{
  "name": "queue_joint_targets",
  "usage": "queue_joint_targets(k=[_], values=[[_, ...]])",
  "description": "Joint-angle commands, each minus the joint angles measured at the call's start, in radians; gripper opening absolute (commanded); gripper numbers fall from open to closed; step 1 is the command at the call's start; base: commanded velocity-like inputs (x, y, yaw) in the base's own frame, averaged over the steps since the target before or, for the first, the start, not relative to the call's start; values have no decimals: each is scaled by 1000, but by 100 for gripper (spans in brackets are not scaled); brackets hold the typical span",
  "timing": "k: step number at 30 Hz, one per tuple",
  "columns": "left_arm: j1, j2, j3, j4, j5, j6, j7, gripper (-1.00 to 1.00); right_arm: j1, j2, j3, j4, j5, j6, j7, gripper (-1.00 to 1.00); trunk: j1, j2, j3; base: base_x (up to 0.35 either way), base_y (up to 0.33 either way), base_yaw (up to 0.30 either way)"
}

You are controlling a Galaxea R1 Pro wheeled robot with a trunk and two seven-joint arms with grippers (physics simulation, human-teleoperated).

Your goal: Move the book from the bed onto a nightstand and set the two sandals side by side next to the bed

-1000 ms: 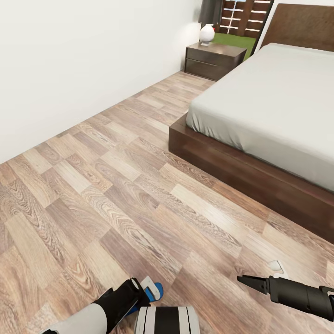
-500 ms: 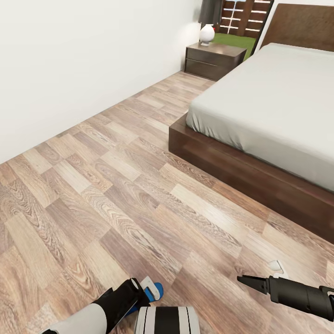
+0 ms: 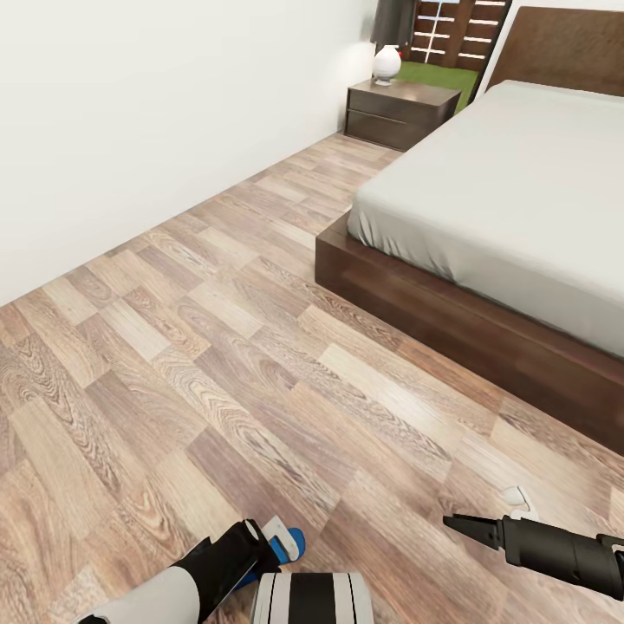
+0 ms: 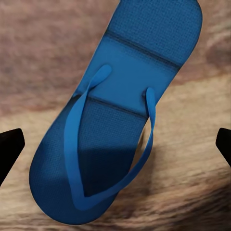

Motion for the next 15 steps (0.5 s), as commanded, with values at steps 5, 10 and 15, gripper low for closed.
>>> queue_joint_targets(k=[5, 10, 15], values=[[0, 1, 1, -2, -11, 5, -6, 100, 0, 0, 0, 0, -3, 8, 0, 100, 0, 0, -1, 0, 0, 0], [0, 1, 1, -2, -11, 5, -6, 100, 0, 0, 0, 0, -3, 8, 0, 100, 0, 0, -1, 0, 0, 0], [-2, 3, 1, -1, -11, 5, -7, 100, 0, 0, 0, 0, -3, 8, 1, 100, 0, 0, -1, 0, 0, 0]])
